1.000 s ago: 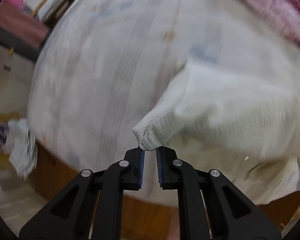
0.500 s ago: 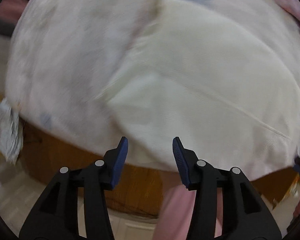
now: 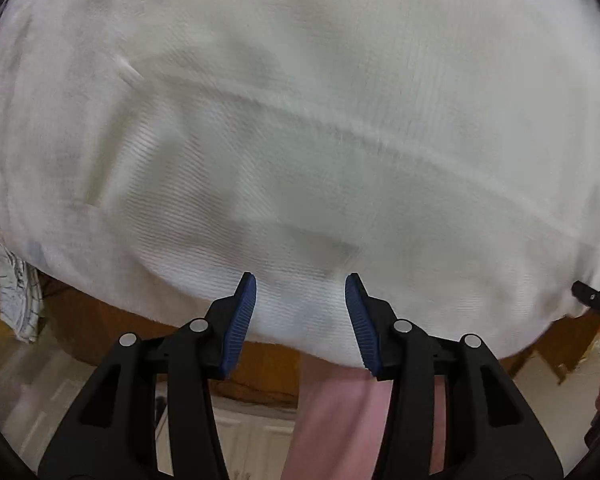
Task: Fold large clothes
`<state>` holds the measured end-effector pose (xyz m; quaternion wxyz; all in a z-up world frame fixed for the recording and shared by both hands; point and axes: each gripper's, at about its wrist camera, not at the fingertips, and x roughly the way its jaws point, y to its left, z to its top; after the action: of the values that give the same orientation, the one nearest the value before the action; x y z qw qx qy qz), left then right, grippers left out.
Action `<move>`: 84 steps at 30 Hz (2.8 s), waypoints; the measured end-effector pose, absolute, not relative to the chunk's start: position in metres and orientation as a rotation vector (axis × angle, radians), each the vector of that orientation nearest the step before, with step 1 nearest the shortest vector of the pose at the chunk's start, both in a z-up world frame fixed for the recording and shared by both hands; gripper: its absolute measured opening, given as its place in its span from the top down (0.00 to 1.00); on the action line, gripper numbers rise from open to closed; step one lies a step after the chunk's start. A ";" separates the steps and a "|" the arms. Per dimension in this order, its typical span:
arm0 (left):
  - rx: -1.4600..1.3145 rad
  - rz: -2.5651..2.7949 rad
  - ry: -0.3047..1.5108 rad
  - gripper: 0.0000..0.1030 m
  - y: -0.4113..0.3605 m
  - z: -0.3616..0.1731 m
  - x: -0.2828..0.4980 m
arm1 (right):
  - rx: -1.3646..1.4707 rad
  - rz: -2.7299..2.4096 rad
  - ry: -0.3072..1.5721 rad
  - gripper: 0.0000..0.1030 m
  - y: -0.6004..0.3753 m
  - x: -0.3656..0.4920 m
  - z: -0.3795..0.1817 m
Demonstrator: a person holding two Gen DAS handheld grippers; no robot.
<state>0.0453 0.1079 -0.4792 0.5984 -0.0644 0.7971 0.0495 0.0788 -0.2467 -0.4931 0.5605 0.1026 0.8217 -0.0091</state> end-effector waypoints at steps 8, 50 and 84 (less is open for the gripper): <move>-0.231 0.256 1.613 0.25 0.167 -0.423 0.122 | 0.447 -0.152 1.689 0.33 -0.319 0.169 -0.447; 0.042 0.268 1.798 0.79 0.133 -0.504 0.063 | 0.137 -0.090 1.901 0.84 -0.241 0.150 -0.519; -0.039 0.103 1.718 0.64 0.082 -0.451 0.045 | 0.069 0.106 1.931 0.77 -0.192 0.114 -0.493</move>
<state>0.0449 0.0817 -0.4508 0.6520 -0.0171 0.7567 0.0455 0.1141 -0.1916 -0.4935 0.5672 0.0295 0.8218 0.0453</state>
